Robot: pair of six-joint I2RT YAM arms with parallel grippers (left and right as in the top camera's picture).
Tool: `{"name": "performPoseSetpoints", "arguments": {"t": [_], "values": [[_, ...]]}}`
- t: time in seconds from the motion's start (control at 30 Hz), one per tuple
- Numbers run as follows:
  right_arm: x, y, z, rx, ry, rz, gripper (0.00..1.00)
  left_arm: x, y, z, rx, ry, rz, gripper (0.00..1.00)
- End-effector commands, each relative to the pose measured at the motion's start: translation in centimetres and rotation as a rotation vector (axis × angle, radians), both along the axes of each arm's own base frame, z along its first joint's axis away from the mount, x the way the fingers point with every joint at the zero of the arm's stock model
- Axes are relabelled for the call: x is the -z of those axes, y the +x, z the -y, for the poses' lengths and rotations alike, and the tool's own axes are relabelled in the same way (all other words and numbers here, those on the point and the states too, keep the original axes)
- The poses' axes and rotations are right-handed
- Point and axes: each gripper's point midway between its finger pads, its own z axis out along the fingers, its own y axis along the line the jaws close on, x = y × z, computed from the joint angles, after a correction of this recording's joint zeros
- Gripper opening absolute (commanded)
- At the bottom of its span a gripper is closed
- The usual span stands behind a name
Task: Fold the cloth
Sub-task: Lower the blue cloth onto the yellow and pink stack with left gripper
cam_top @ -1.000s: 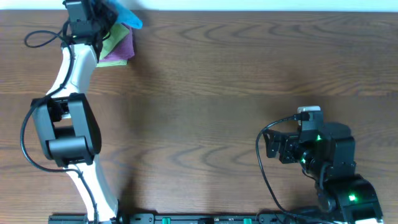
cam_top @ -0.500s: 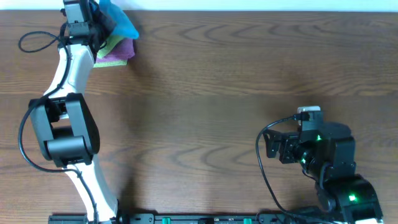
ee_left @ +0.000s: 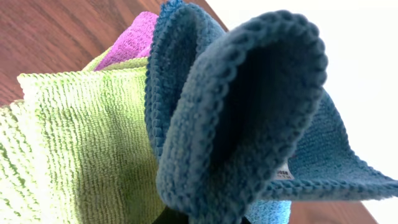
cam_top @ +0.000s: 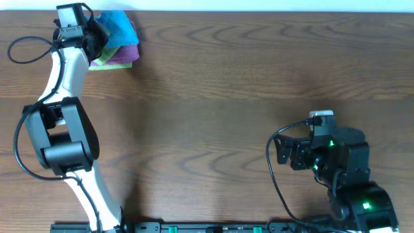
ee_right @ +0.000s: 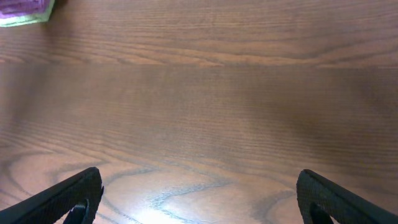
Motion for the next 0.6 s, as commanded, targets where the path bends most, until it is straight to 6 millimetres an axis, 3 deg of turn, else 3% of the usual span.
{"name": "performPoseSetpoints", "arguments": {"t": [0.0, 0.2, 0.4, 0.57], "values": [[0.2, -0.1, 0.1, 0.014, 0.013, -0.006, 0.99, 0.0, 0.2, -1.0, 0.010, 0.058, -0.005, 0.06], [0.2, -0.1, 0.1, 0.014, 0.013, -0.006, 0.99, 0.2, 0.0, -1.4, 0.005, 0.079, -0.021, 0.07], [0.2, -0.1, 0.1, 0.014, 0.013, -0.006, 0.99, 0.2, -0.4, -2.6, 0.017, 0.109, -0.029, 0.31], [0.2, -0.1, 0.1, 0.014, 0.013, -0.006, 0.99, 0.0, -0.9, -3.7, 0.022, 0.129, -0.040, 0.36]]}}
